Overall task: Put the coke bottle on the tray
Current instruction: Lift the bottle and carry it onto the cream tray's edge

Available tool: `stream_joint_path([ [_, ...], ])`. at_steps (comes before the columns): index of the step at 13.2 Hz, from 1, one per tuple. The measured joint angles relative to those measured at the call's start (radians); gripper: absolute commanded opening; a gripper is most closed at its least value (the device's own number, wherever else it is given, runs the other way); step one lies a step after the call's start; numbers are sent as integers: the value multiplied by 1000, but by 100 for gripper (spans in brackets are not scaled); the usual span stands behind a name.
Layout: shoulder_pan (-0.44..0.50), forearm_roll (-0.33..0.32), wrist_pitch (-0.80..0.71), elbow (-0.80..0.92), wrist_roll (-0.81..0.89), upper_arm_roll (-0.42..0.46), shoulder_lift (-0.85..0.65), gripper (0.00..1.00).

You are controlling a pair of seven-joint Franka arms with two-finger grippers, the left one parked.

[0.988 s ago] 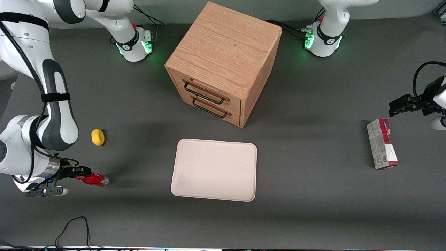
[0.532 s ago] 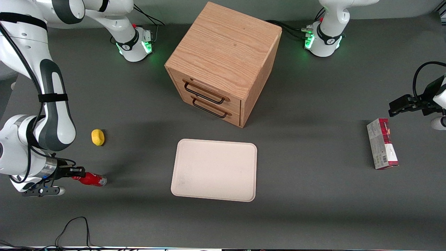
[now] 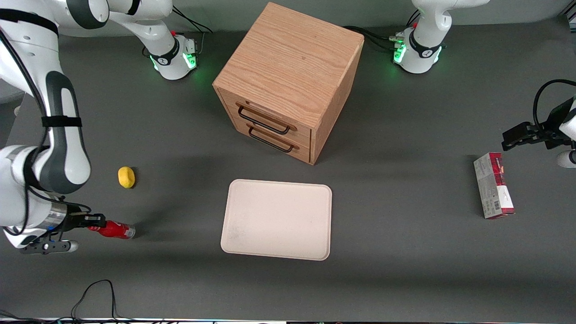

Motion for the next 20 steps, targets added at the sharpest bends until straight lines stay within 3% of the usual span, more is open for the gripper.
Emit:
stream_joint_path([
  [5,1,0,-449,277,22,0,-51,0],
  [8,2,0,-573,347,49,1,-102,0],
  [12,23,0,-601,347,103,5,-133,0],
  [16,128,1,-575,368,299,25,-86,0],
  [20,176,1,-462,421,571,183,6,0],
])
